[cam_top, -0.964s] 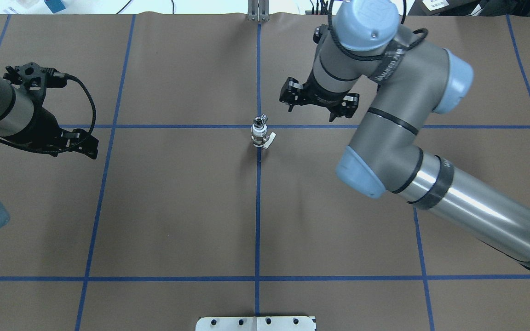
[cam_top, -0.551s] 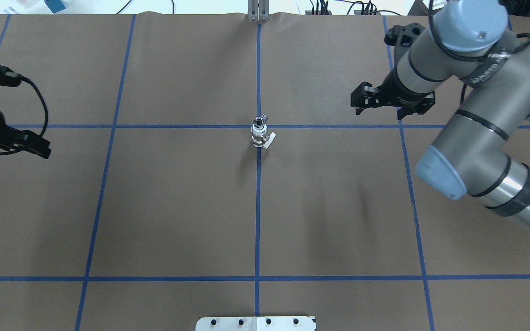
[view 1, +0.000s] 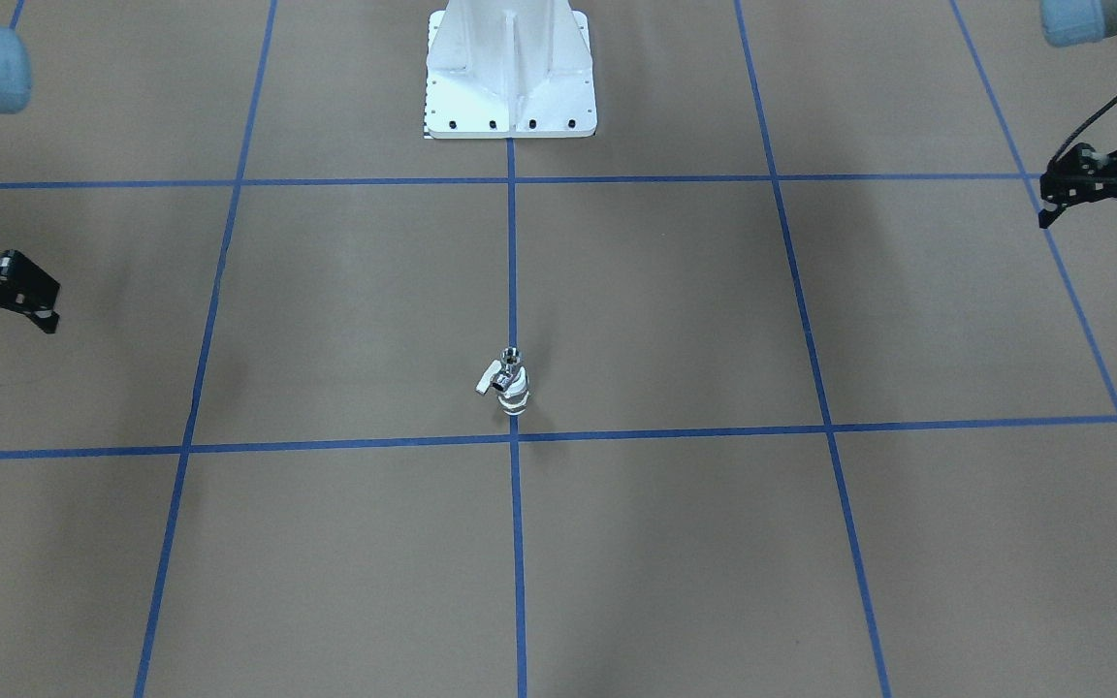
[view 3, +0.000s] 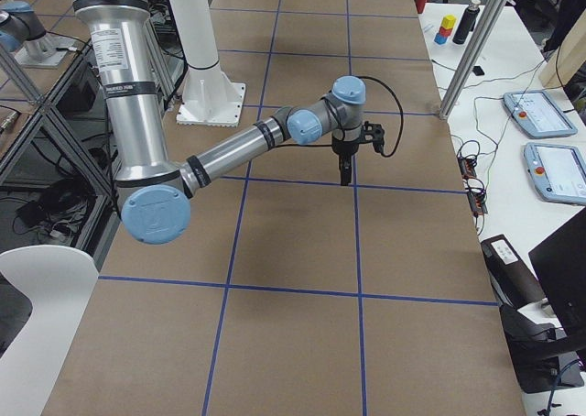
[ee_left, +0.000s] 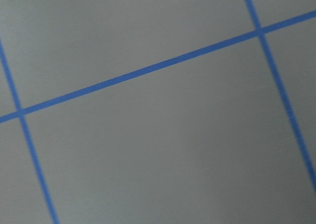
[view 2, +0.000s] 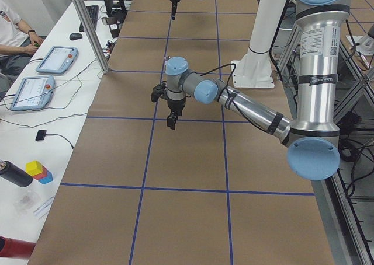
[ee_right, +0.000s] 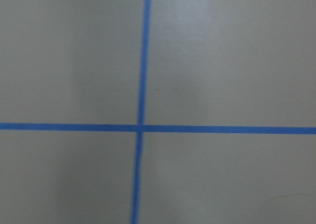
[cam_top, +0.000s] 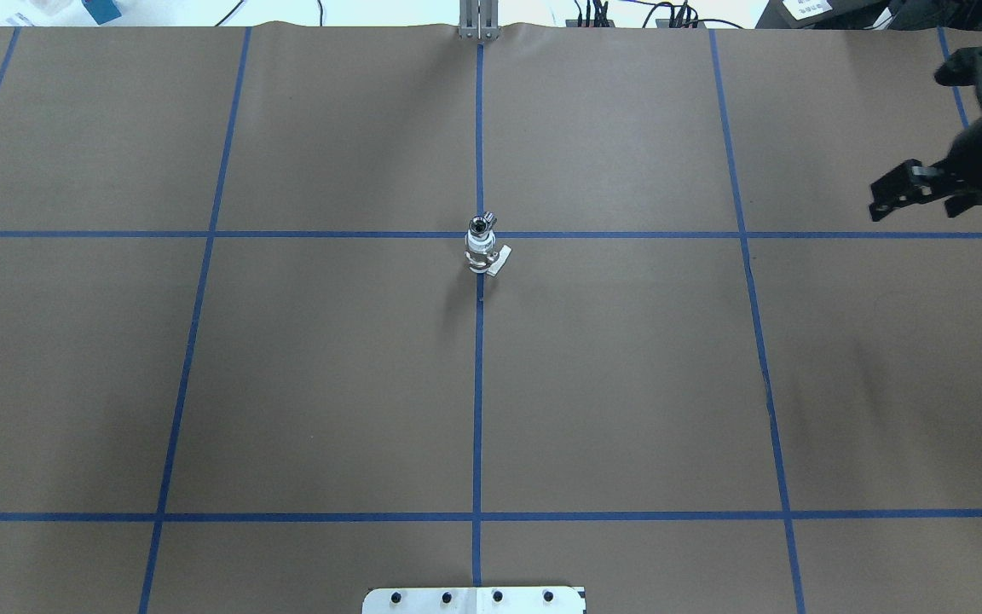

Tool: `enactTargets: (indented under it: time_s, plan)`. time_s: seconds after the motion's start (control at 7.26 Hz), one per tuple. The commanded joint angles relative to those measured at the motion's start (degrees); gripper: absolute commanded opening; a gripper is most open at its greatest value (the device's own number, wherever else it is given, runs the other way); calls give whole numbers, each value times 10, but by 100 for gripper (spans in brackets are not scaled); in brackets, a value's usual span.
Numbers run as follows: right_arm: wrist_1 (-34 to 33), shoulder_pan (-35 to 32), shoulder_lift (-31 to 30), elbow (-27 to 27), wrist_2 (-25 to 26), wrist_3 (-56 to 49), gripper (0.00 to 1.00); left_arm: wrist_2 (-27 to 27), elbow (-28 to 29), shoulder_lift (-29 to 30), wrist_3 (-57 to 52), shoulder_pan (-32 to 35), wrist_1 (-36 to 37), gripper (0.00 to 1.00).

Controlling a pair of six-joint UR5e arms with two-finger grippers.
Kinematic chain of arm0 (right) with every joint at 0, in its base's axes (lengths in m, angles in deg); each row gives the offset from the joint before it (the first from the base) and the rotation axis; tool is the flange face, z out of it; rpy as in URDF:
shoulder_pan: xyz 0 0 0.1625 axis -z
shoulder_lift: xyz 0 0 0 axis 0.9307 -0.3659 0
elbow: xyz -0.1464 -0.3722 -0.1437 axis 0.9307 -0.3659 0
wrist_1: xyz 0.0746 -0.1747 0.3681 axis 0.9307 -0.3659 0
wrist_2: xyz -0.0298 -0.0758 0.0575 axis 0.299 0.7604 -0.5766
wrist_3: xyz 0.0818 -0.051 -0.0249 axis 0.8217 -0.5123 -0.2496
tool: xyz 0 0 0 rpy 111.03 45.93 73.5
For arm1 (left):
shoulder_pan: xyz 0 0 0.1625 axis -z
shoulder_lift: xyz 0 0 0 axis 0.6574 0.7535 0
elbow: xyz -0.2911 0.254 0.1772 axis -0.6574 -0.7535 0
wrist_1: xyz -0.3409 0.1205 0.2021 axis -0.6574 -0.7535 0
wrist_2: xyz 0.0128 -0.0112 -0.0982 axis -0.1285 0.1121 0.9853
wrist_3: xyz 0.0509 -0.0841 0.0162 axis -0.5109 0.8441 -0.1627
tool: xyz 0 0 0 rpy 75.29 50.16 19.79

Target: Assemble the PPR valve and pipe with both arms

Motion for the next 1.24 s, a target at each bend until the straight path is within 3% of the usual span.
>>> enactTargets:
  time_s: [0.0, 0.41, 0.69, 1.1]
  plan:
    - [32, -75, -105, -1, -36, -138, 100, 17, 38, -2, -20, 37, 5, 99]
    - [33, -102, -129, -10, -52, -159, 99, 99, 72, 3, -20, 91, 29, 100]
    - [35, -139, -125, -40, -98, -159, 100, 101, 72, 1, -5, 96, 30, 100]
    - [57, -141, -125, -42, -65, -157, 100, 97, 78, -2, -5, 96, 27, 100]
